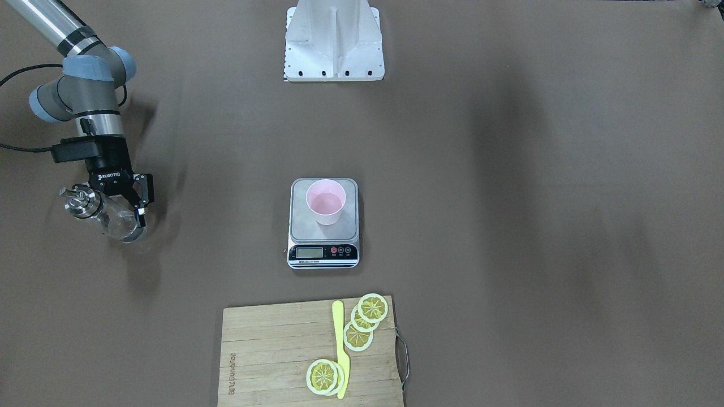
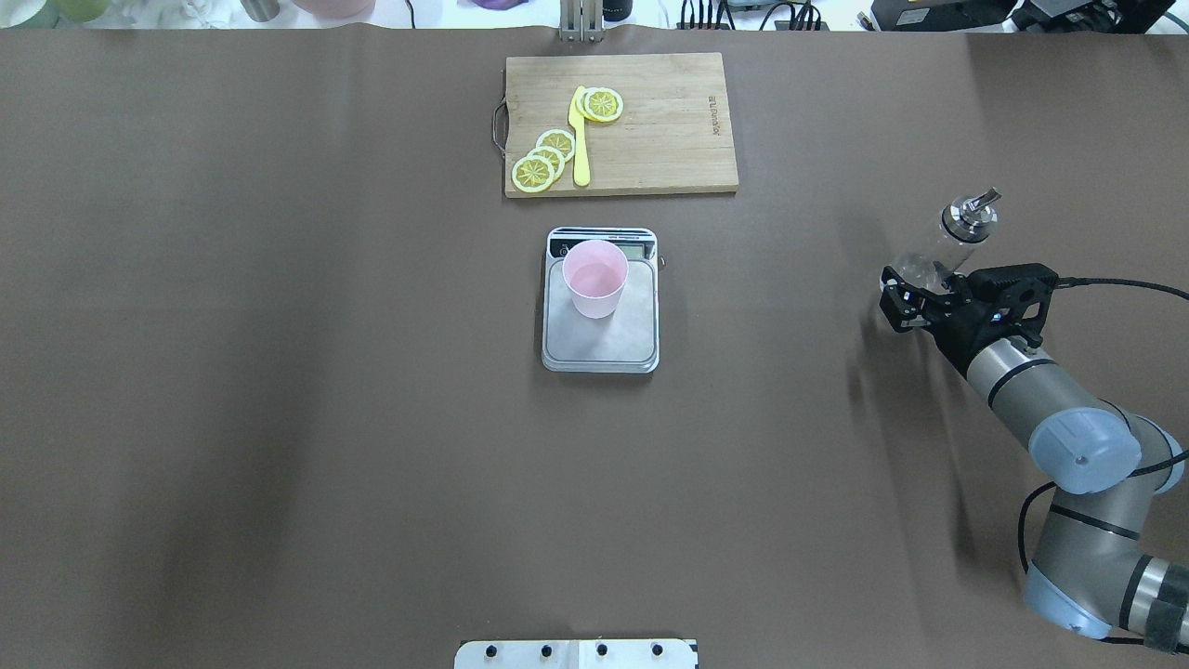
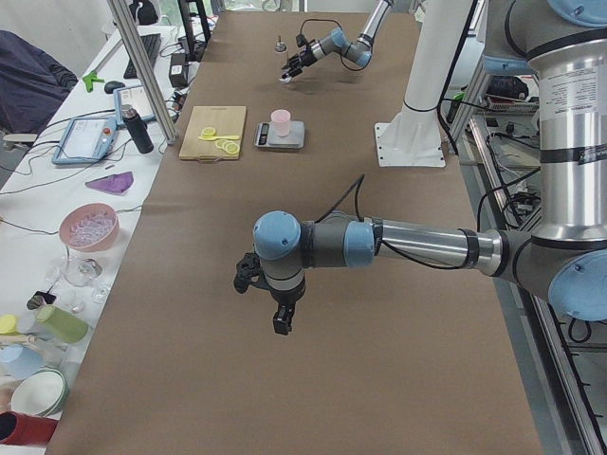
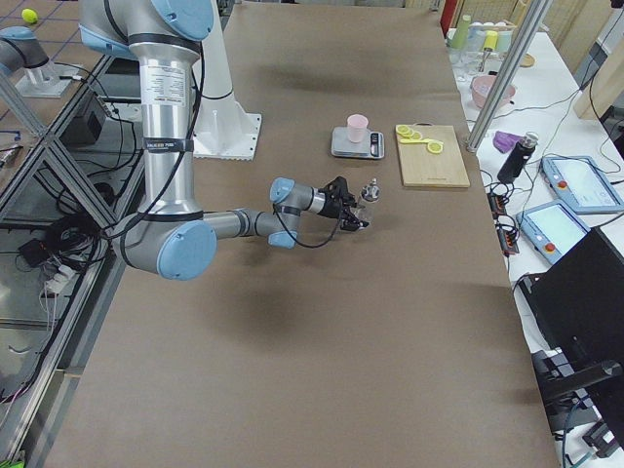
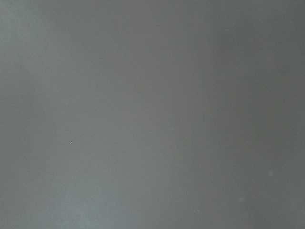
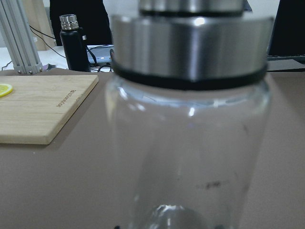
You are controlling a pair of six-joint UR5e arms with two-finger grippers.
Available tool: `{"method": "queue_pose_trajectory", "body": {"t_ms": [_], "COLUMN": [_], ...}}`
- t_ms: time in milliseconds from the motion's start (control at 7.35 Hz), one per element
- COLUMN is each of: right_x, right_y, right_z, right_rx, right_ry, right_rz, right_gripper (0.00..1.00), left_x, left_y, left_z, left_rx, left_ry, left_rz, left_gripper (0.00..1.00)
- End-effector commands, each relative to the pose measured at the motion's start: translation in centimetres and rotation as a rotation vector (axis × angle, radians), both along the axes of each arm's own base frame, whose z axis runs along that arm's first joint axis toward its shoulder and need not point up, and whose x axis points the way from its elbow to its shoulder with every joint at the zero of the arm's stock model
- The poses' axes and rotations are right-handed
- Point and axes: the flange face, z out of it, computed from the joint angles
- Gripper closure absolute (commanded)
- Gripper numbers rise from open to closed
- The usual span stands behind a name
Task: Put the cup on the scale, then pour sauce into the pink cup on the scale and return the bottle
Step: 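Carry the upright bottle with the right gripper to its starting spot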
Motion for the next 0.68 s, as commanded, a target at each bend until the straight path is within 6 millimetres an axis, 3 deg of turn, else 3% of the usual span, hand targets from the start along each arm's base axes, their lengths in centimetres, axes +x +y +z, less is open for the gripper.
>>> {"method": "queue_pose_trajectory", "body": {"t_ms": [0,544], "right_x": [0.0,0.3], "right_y": [-0.1,-0.2], "right_z": [2.4,3.4], "right_rx": [-0.015,-0.01], "right_ry": [0.045,0.081], "right_rz": [0.012,0.045], "right_gripper": [1.0,1.0], "left_x": [0.0,0.0], "left_y": [0.2,0.2], "left_z": [0.2,0.2], "left_rx": [-0.004,-0.005], "left_ry": [0.0,0.0], "left_rz": [0.0,0.0], "left_gripper": [0.02,0.02]}}
